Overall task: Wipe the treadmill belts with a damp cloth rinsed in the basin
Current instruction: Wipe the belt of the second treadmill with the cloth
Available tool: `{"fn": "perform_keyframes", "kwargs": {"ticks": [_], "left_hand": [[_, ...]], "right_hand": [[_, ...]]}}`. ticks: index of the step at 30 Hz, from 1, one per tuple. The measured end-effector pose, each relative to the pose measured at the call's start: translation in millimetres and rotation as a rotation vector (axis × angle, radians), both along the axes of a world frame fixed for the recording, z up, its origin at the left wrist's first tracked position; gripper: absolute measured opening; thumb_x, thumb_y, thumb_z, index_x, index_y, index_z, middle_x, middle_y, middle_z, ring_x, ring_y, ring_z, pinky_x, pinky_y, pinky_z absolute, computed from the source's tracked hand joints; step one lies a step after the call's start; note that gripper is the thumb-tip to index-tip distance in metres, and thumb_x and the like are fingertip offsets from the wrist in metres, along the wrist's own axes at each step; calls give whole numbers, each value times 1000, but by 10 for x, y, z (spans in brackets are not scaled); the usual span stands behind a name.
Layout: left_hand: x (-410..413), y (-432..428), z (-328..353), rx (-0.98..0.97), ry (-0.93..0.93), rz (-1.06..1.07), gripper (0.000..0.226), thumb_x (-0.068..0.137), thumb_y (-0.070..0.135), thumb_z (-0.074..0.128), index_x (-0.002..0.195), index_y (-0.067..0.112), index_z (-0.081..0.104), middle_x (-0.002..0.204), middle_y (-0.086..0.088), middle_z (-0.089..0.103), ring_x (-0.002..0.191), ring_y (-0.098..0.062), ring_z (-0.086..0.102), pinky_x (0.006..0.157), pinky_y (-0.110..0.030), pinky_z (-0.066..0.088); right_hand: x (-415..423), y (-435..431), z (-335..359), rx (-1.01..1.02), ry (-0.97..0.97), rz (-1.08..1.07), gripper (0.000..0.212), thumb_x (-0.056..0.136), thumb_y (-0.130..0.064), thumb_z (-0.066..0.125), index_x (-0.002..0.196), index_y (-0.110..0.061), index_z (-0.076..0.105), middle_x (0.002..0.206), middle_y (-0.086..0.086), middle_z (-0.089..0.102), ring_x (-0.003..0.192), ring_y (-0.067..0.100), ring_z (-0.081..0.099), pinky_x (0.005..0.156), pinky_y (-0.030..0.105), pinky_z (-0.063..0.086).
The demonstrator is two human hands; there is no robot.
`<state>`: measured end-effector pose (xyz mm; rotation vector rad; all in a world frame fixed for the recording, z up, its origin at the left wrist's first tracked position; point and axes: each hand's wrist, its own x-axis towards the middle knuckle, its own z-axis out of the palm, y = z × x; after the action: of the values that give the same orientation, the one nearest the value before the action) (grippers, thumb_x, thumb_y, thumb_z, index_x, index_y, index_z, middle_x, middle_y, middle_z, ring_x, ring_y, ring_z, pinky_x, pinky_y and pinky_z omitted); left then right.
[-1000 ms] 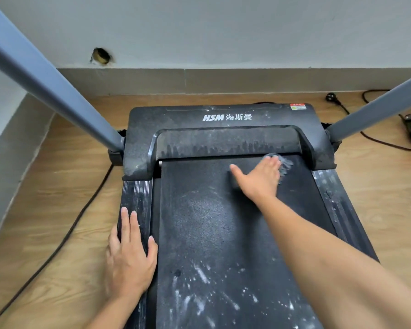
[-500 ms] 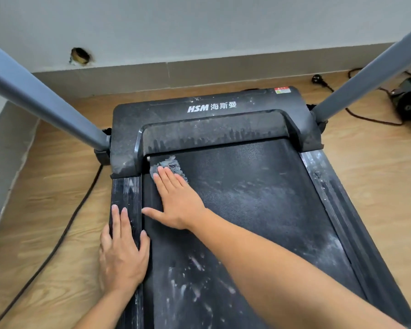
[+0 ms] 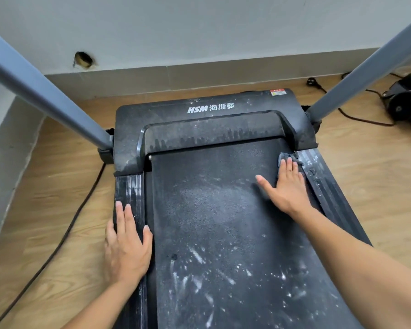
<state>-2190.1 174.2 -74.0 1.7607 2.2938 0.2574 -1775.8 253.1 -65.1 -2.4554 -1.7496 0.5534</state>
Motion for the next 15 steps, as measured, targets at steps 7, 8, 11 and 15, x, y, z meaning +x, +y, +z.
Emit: {"fn": "perform_keyframes", "kwargs": {"ticks": [7, 8, 11, 15], "left_hand": [[28, -4, 37, 4, -5, -2, 76, 100, 40, 56, 166, 16, 26, 177, 5, 5, 148, -43, 34, 111, -59, 44], [11, -11, 30, 8, -7, -7, 77, 99, 40, 58, 165, 16, 27, 177, 4, 7, 148, -42, 35, 110, -59, 45], [-14, -5, 7, 11, -5, -14, 78, 99, 42, 58, 166, 18, 27, 177, 6, 7, 150, -38, 34, 113, -56, 44], [-25, -25, -11, 13, -29, -16, 74, 100, 41, 57, 165, 20, 29, 176, 11, 6, 152, -37, 31, 115, -57, 41]], "right_hand": [[-1887, -57, -8, 70, 82, 471, 112, 91, -89, 19, 167, -11, -8, 173, 6, -19, 159, 20, -23, 131, 44, -5], [-2149, -85, -6, 65, 79, 593, 109, 93, -86, 18, 167, -11, -8, 174, 6, -18, 159, 20, -23, 131, 44, -4], [-2382, -165, 10, 45, 11, 853, 104, 97, -82, 19, 166, -8, -6, 174, 9, -15, 160, 21, -20, 131, 43, -3], [-1680, -259, 52, 43, -99, 983, 104, 98, -83, 23, 167, -9, -4, 174, 9, -13, 160, 20, -17, 132, 42, -1]]}}
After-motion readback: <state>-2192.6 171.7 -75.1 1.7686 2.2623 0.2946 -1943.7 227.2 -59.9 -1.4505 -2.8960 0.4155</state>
